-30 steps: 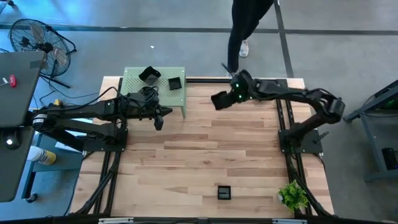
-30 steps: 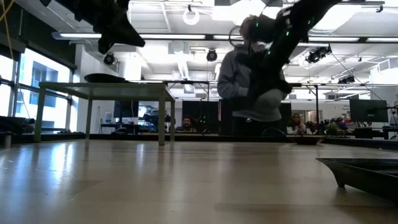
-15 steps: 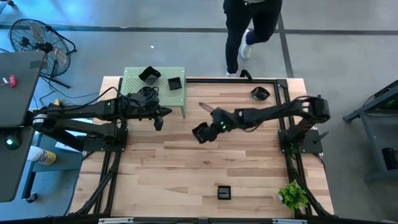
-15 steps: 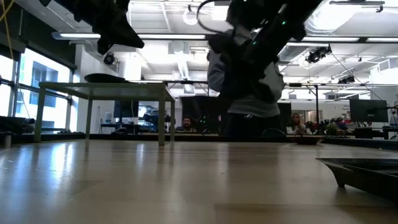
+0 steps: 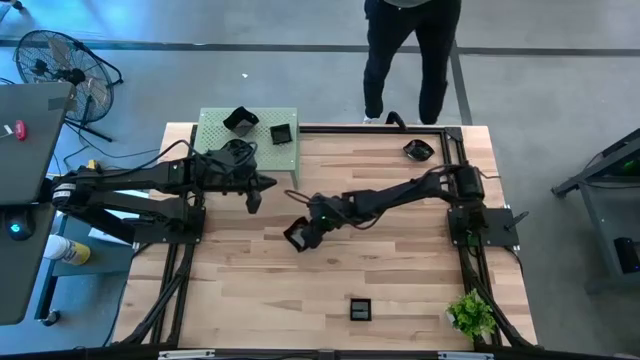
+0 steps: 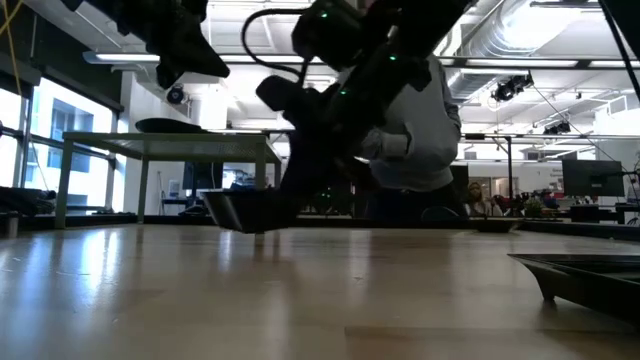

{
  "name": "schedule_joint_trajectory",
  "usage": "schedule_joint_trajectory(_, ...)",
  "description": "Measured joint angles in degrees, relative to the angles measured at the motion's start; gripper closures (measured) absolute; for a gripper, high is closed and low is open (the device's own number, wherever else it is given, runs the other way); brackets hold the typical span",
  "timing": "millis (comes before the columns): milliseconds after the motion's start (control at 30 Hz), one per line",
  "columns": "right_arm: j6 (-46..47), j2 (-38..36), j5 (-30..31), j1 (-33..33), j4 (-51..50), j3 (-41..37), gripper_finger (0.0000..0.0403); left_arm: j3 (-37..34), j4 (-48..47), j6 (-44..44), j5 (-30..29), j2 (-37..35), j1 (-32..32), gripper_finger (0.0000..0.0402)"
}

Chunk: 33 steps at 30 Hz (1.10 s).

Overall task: Pick & Place Mini shaped plates
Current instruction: Stack the black distorted square plate on top of the stacked black distorted square plate on the shelf

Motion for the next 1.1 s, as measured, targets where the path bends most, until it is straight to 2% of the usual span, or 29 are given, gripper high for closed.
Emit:
schedule_joint_trajectory(233,-3.27,1.07,-0.29,-0.04,0.18,1.17,0.0393,0.00,-2.73,-0.02,0.60,-0.02,0.02,0.0401)
schedule_joint_trajectory(533,-4.07,0.36,-0.59,-0.17,-0.03,1.15,0.0344,0.00,-3.25,0.02,0.57,-0.02,0.01,0.0401)
schedule_joint_trajectory(733,-9.70,-5.99,-0.88,-0.84,-7.12,1.11,0.0320,0.00,-3.37,-0.08,0.55,-0.02,0.02,0.0401)
schedule_joint_trajectory(900,-18.75,-13.22,4.28,-1.63,-12.74,0.26,0.0343,0.00,-3.52,-0.48,0.55,0.11,0.02,0.0401)
schedule_joint_trajectory(1000,-23.45,-17.37,4.70,-2.19,-4.75,-5.03,0.0378,0.04,-3.62,-1.24,0.55,1.13,0.02,0.0401)
schedule_joint_trajectory(1100,-24.00,-20.65,-0.17,-3.49,10.61,-15.07,0.0398,0.04,-3.60,-2.14,0.58,2.89,0.00,0.0401)
